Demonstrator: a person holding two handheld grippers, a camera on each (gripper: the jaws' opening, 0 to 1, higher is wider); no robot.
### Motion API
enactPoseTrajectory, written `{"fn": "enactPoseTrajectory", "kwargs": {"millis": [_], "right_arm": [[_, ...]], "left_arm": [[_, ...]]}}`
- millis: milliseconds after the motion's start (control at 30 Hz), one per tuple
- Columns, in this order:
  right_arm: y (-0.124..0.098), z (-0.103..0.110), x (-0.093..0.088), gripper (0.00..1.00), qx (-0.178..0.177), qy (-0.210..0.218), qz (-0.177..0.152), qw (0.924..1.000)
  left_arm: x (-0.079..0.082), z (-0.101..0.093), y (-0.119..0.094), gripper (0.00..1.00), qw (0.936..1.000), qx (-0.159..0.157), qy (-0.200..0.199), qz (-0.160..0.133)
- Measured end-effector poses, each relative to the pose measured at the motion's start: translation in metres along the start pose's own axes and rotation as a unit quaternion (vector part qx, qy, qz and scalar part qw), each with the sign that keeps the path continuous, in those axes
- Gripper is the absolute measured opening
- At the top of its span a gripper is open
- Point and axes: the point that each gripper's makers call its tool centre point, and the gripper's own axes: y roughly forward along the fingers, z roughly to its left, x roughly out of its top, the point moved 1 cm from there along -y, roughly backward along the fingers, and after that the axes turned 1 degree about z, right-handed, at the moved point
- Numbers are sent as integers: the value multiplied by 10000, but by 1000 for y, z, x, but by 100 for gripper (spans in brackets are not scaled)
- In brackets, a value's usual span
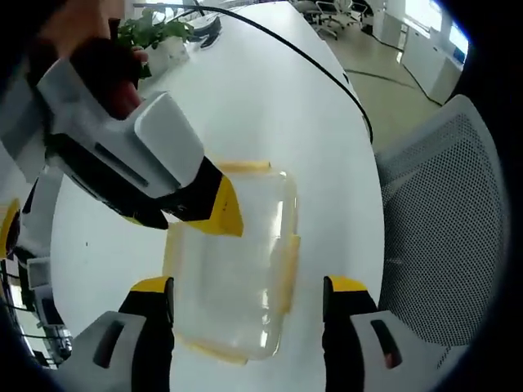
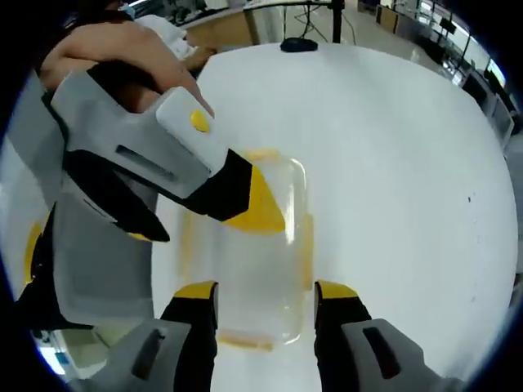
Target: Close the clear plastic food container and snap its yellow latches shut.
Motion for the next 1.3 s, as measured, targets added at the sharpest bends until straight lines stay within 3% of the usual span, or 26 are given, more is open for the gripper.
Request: {"fn": "enactPoseTrajectory", "kwargs": {"millis": [300,433,600,833,900,933,1300], "right_arm": [[3,7,9,60,18,37,-351,9994],[7,12,8,62,19,-25,-314,9995],[6,12,8,65,-94,-148,-324,9993],[2,15,12,71,-167,-105,-506,9985],[1,16,11,77,-212,-93,-559,9982],[0,16,11,79,-243,-98,-598,9979],[-10,12,-1,81,-344,-4,-754,9966]], "left_arm": [[-2,-7,-1,81,9994,-308,23,-149],[-4,-12,0,84,9991,-404,-97,-129],[-4,-7,-3,83,9993,-331,-125,-157],[-7,-1,-6,85,9981,-500,-316,-184],[-5,3,-5,86,9981,-506,-196,-301],[-7,4,-6,86,9982,-525,-190,-224],[-11,9,-10,89,9972,-695,-173,-222]]}}
